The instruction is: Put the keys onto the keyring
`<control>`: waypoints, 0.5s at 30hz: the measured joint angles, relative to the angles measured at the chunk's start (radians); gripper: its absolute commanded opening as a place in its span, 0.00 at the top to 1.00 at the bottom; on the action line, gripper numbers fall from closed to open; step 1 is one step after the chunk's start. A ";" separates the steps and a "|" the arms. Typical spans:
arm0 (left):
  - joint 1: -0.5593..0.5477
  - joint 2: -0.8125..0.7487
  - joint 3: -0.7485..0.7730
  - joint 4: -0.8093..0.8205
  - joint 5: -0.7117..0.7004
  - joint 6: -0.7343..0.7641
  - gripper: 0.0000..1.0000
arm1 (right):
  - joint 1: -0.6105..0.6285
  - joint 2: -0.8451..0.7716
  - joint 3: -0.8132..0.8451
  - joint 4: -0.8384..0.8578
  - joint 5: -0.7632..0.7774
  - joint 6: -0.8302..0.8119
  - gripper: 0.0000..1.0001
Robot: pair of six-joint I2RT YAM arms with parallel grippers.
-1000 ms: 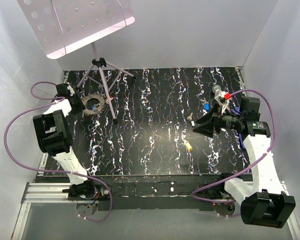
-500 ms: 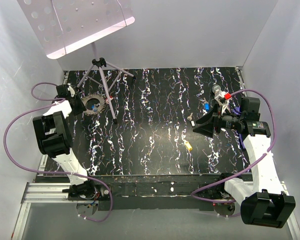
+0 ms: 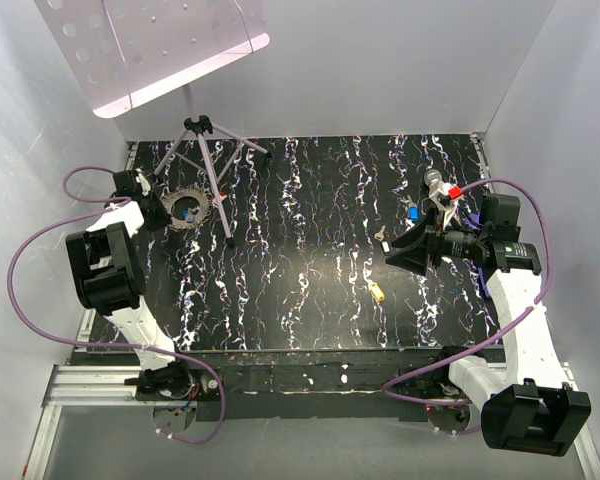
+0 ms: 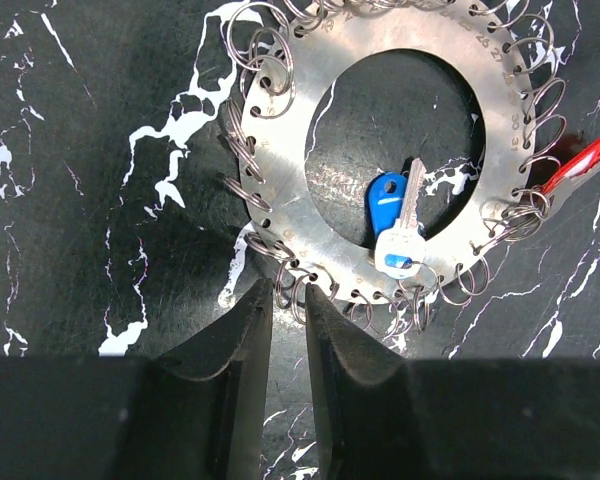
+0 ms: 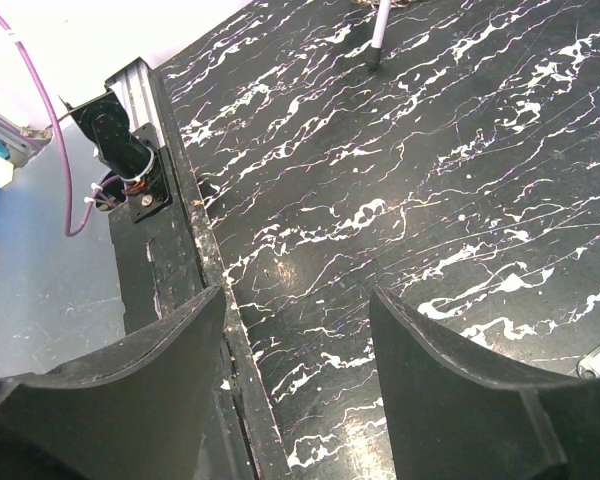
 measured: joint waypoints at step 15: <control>0.000 0.037 0.000 -0.016 0.004 0.001 0.85 | 0.000 0.000 0.000 0.000 0.000 0.000 0.32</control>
